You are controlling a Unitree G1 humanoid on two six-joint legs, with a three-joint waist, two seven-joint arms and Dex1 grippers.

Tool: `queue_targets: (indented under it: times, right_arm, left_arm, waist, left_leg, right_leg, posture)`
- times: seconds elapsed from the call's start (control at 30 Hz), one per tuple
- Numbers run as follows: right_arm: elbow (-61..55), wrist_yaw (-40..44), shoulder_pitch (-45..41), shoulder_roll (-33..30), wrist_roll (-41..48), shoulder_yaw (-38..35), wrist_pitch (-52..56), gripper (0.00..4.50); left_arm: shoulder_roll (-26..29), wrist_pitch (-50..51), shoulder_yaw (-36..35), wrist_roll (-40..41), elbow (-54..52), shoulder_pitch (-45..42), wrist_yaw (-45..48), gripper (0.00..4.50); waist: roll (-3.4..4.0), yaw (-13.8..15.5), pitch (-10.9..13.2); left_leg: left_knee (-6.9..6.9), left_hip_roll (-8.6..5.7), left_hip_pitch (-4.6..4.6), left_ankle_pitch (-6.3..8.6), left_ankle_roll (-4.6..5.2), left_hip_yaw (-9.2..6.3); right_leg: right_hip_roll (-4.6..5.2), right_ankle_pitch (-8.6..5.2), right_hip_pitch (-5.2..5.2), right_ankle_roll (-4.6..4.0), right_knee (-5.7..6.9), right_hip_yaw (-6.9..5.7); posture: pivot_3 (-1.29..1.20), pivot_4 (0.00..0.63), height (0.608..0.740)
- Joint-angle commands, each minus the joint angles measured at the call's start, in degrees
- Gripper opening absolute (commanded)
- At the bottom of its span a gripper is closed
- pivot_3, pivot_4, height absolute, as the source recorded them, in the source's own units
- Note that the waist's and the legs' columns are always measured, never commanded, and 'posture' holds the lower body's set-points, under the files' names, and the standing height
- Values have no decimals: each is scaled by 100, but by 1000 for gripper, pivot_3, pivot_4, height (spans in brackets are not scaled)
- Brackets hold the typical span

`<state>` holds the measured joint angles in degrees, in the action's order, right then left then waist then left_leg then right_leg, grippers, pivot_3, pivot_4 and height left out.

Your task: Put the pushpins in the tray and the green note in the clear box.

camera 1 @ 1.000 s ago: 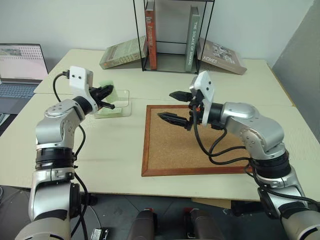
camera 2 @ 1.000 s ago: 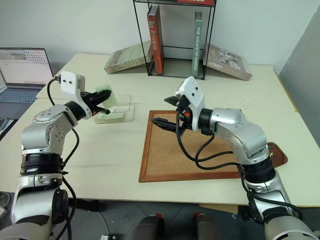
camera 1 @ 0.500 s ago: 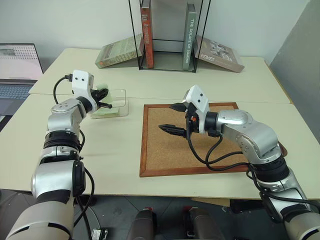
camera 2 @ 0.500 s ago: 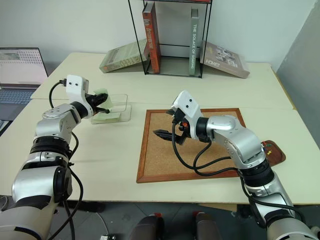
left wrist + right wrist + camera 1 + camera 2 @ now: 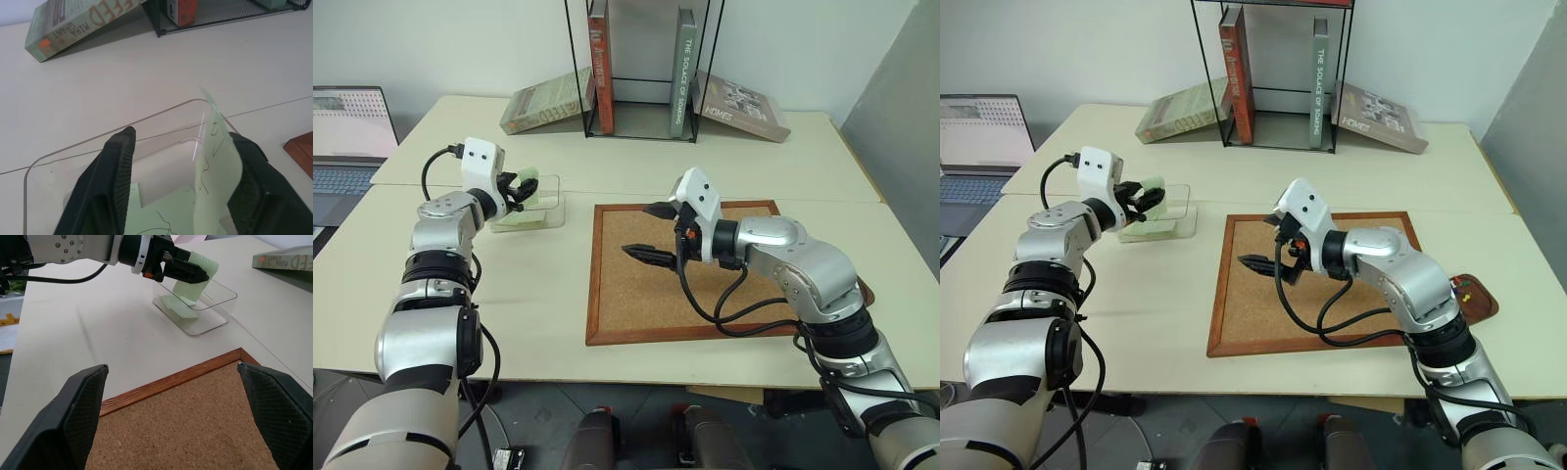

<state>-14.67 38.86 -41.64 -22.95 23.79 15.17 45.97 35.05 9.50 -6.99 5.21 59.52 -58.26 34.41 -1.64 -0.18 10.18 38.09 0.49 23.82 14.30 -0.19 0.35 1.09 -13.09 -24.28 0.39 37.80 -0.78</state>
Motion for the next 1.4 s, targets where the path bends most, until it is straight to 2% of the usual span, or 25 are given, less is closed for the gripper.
queue_targets:
  times: [0.03,0.2,0.37,0.63,0.87,1.07,1.17,1.33,1.4]
  right_arm:
    - [-196,-16,-25,38,12,-145,-38,4500]
    - [-169,-25,-40,74,-10,-149,-89,4500]
    - [-146,-36,-36,105,-55,-126,-139,4500]
    - [-171,-61,-11,143,-113,-123,-181,4500]
    - [-209,-28,28,148,-154,-126,-256,4500]
    - [-348,-69,251,119,-158,-342,-480,4500]
    - [-588,-69,557,99,3,-710,-695,4500]
    - [-1229,287,1654,-498,125,-1279,-1091,4500]
    - [-1345,393,1991,-777,150,-1460,-1107,4500]
  left_arm:
    - [106,-121,12,-107,-182,-94,-89,3484]
    - [82,121,-104,-26,-107,-78,-109,4452]
    - [70,288,-198,142,-191,-105,102,4452]
    - [120,-90,55,-275,-71,-42,-235,4452]
    - [87,-60,-161,22,-433,-74,-8,4452]
    - [295,649,-223,333,-2296,695,314,4452]
    - [256,1382,-322,703,-3834,1321,390,4452]
    - [173,1796,117,728,-6068,2628,436,4452]
    - [158,1847,249,729,-6571,2984,449,4452]
  waist:
    - [0,0,0]
    - [0,0,0]
    - [0,-3,0]
    - [0,-2,0]
    - [0,-4,0]
    - [0,-14,0]
    - [-1,-17,0]
    - [-1,22,0]
    - [0,26,0]
  left_leg:
    - [0,0,0,0,0,1]
    - [0,0,0,0,0,1]
    - [1,0,0,0,0,2]
    - [3,0,0,0,0,1]
    - [5,0,0,0,0,1]
    - [4,1,0,0,-1,2]
    - [3,2,0,-1,-1,2]
    - [4,1,-1,-1,-2,-7]
    - [4,-2,-6,-1,-2,-4]
  right_leg:
    - [0,0,0,0,0,0]
    - [0,0,-1,0,1,0]
    - [0,0,-2,0,3,-1]
    - [0,0,-3,-1,8,1]
    - [0,0,-3,-1,10,0]
    - [3,1,-3,-2,10,12]
    - [4,1,-5,-2,14,16]
    - [8,0,2,-3,11,13]
    - [11,0,10,-2,7,15]
  posture:
    - [0,150,740]
    - [0,150,740]
    - [0,150,740]
    - [0,150,740]
    - [0,150,740]
    - [0,150,740]
    - [0,150,740]
    - [0,150,740]
    - [0,150,740]
